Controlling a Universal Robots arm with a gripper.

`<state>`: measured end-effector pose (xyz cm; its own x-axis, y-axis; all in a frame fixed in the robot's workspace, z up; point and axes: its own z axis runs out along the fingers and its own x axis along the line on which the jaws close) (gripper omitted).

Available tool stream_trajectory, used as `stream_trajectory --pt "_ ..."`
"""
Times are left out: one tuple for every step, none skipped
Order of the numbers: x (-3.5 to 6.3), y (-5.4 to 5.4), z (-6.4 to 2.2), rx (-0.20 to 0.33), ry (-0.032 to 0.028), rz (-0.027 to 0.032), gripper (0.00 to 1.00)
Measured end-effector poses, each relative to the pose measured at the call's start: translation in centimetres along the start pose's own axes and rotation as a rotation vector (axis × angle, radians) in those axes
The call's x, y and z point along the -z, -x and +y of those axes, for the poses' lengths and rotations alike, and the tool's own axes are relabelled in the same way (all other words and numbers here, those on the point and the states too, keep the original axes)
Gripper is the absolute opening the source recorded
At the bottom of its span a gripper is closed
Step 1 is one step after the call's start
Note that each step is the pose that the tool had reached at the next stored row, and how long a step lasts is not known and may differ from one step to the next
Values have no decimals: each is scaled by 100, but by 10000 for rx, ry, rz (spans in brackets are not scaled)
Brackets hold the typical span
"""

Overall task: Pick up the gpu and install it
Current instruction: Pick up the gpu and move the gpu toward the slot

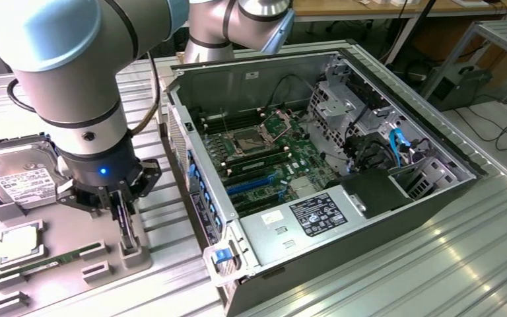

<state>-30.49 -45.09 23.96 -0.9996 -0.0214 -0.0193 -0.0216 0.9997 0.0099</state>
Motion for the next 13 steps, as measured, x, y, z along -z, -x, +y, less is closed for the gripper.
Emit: stream_trajectory --pt "8 0 0 0 1 -1 28" --pt "18 0 0 0 1 0 28" --pt "28 1 0 0 -1 1 28" --pt "35 1 0 0 0 0 28" --pt "42 1 1 0 0 0 28" --pt "48 1 0 0 0 -1 28" --pt "55 1 1 0 0 0 28" --pt "63 2 1 0 1 -1 28" --pt "73 2 1 0 0 0 28" --pt "84 2 1 0 1 -1 28" --pt "96 2 1 0 1 0 28" --pt "106 2 1 0 1 0 28" --pt "119 3 1 0 0 1 28"
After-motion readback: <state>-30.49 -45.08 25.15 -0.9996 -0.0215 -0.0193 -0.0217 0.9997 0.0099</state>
